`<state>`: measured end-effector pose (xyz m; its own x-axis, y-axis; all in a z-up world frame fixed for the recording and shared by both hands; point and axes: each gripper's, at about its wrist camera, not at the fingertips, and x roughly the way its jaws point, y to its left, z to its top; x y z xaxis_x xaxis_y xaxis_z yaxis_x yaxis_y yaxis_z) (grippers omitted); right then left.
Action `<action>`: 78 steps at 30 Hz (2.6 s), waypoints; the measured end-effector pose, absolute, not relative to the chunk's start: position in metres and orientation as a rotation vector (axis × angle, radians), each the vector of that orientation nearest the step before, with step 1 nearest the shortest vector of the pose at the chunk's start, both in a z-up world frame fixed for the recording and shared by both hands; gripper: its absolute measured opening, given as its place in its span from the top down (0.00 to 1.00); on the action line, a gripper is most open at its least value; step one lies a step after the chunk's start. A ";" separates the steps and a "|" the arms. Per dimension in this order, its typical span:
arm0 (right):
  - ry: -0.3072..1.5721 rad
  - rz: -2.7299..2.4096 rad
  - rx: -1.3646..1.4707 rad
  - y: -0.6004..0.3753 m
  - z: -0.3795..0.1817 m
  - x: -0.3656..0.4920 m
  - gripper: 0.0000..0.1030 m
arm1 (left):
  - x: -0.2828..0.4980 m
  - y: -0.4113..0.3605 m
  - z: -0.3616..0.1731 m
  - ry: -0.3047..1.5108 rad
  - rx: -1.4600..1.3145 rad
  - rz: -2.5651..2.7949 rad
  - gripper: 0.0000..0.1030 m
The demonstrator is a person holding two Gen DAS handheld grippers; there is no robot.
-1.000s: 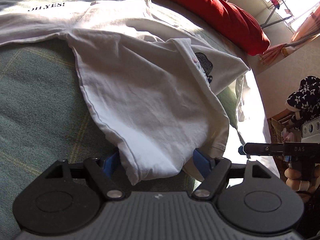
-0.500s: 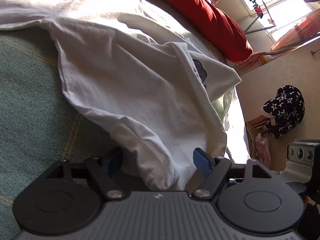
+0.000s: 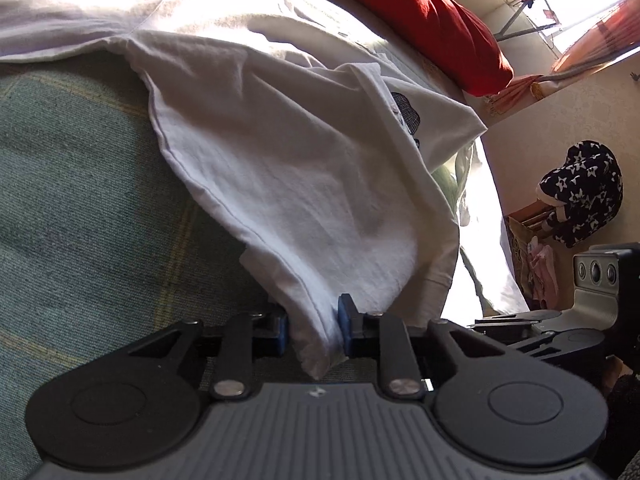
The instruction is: Fold clothes
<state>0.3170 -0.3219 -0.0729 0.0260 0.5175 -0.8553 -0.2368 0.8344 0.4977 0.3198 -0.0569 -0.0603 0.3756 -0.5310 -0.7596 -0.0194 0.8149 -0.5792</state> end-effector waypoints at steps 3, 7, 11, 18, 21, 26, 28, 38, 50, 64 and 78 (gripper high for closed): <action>1.431 0.584 0.221 -0.322 -0.070 0.316 0.47 | 0.321 -0.053 -0.044 1.115 -0.544 -0.351 0.88; 1.422 0.577 0.194 -0.325 -0.063 0.315 0.47 | 0.328 -0.030 -0.016 1.048 -0.535 -0.310 0.89; 1.418 0.582 0.185 -0.323 -0.057 0.315 0.47 | 0.339 0.006 -0.001 1.002 -0.502 -0.220 0.89; 1.400 0.597 0.183 -0.312 -0.050 0.317 0.47 | 0.358 0.063 -0.020 1.004 -0.434 -0.040 0.89; 1.388 0.590 0.172 -0.308 -0.047 0.319 0.47 | 0.363 0.090 -0.040 1.032 -0.479 0.051 0.89; 1.363 0.552 0.189 -0.310 -0.046 0.330 0.47 | 0.374 0.105 -0.060 1.058 -0.481 0.091 0.89; 1.349 0.528 0.210 -0.310 -0.048 0.337 0.47 | 0.377 0.102 -0.062 1.065 -0.457 0.089 0.89; 1.298 0.497 0.425 -0.302 -0.081 0.385 0.47 | 0.379 0.110 -0.067 1.079 -0.490 0.060 0.88; 1.291 0.482 0.408 -0.286 -0.044 0.391 0.80 | 0.366 0.099 -0.032 1.098 -0.445 -0.023 0.89; 1.341 0.520 0.143 -0.340 0.066 0.351 0.81 | 0.304 0.046 0.017 1.321 -0.473 -0.264 0.89; 1.506 0.401 0.052 -0.348 0.014 0.324 0.70 | 0.306 0.058 -0.010 1.429 -0.304 -0.114 0.77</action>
<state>0.3238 -0.3482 0.0144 0.0125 0.2888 -0.9573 -0.2254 0.9336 0.2787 0.3056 0.0583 -0.0099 0.1440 -0.2586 -0.9552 -0.1032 0.9561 -0.2744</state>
